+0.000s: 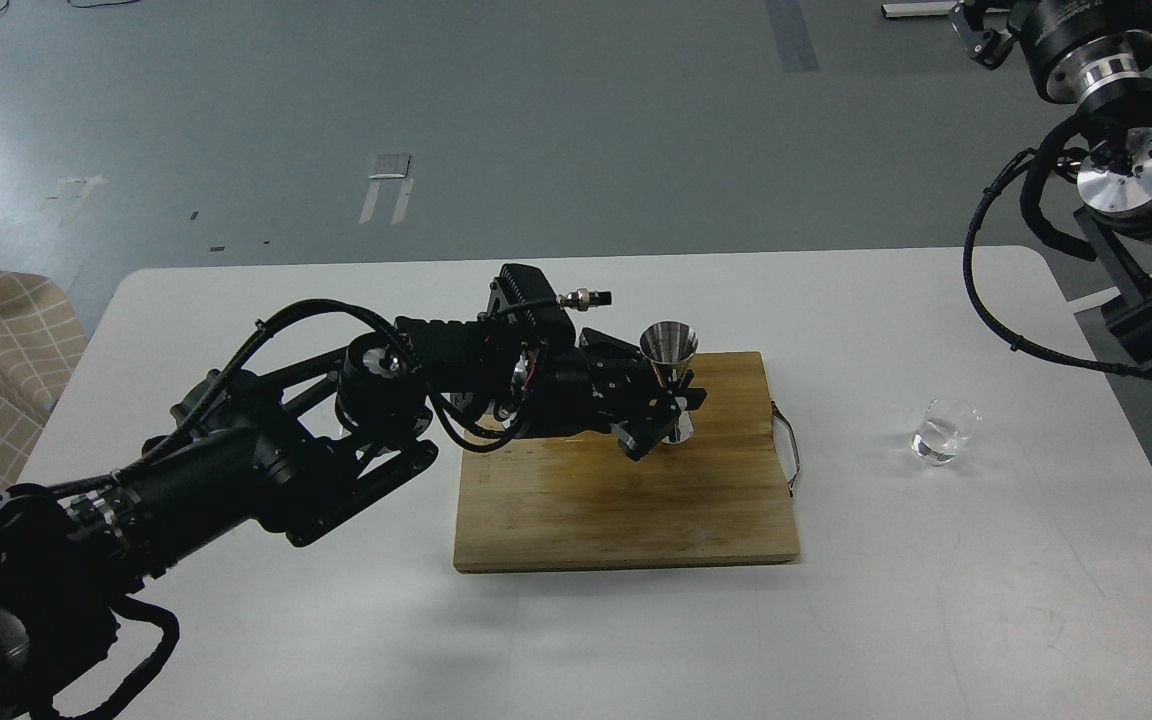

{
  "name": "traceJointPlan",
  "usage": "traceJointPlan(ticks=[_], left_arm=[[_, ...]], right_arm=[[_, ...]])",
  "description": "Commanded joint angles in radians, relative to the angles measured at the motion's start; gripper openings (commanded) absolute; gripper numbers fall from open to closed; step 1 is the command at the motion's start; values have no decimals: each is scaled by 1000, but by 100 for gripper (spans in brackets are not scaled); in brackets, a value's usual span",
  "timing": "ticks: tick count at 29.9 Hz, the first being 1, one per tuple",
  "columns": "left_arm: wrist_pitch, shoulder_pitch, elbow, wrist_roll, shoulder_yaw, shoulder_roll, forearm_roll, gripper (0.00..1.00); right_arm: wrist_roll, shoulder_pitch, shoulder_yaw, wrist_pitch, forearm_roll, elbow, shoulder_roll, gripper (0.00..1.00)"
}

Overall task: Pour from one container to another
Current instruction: 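Lower the jigger upright onto the cutting board with the left gripper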

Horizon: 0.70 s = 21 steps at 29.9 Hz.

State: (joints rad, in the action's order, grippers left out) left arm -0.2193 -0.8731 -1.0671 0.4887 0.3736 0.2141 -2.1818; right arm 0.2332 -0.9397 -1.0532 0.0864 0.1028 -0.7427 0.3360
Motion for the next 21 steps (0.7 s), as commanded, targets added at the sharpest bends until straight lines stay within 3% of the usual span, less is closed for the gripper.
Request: traceJointPlan(ticks=[1,21], left_arm=[[23,-1,35,0,-35,-1,0,0],[123,51,78,0,-59,28,0,0]], right_arm=[[0,1,-1,0,0,-1,0,100],[1,2,-1,0,0,-3,-2,100]])
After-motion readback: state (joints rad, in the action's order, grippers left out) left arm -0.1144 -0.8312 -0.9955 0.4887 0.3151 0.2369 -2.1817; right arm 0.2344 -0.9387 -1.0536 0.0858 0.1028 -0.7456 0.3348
